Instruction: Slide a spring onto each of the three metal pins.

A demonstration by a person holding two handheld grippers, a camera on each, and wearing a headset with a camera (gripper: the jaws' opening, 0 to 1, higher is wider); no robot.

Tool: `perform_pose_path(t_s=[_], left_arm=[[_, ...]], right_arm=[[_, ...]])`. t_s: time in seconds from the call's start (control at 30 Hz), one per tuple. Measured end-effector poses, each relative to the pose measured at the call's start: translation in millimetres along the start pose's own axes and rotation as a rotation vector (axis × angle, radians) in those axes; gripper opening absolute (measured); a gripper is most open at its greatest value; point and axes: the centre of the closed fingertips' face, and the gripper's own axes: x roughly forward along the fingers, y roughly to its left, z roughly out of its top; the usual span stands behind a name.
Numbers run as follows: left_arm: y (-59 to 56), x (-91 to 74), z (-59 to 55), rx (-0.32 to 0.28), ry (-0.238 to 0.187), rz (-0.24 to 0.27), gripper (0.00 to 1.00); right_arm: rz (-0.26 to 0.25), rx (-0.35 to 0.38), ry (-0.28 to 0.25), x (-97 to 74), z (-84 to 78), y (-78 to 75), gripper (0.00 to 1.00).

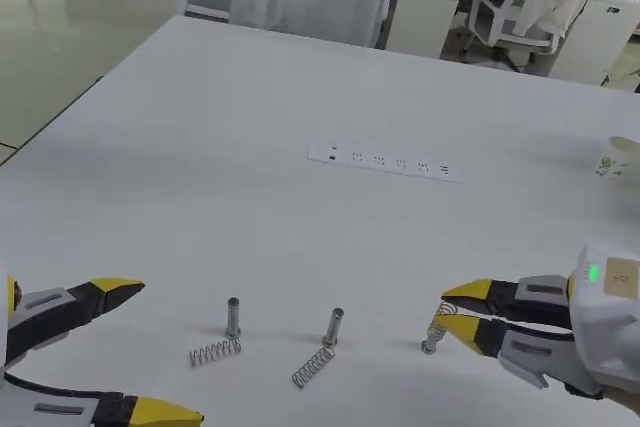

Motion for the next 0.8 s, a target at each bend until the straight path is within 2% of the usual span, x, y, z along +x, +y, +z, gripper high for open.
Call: perform_pose_path(t_s=[0.1,0.2,0.43,0.8], left_arm=[[-2.7,0.7,-1.8,0.008,0.005,-0.003,0.98],[-1.6,0.6,-2.5,0.000,0.004,0.003,0.98],[-3.9,-0.2,-6.1,-0.011,0.002,0.010,0.98],[1.9,-6.7,-2.6,-0.015,-0.013,0.037,0.98]], right_arm=[[-0.040,0.024,0.013,-2.4,-7.5,-12.3,0.07],[-0.065,0.054,0.005,-4.2,-10.3,-21.4,0.07],[-0.107,0.108,0.006,-3.9,-17.7,-34.0,0.07],[-0.090,0.147,0.009,7.8,-23.1,-28.5,0.07]])
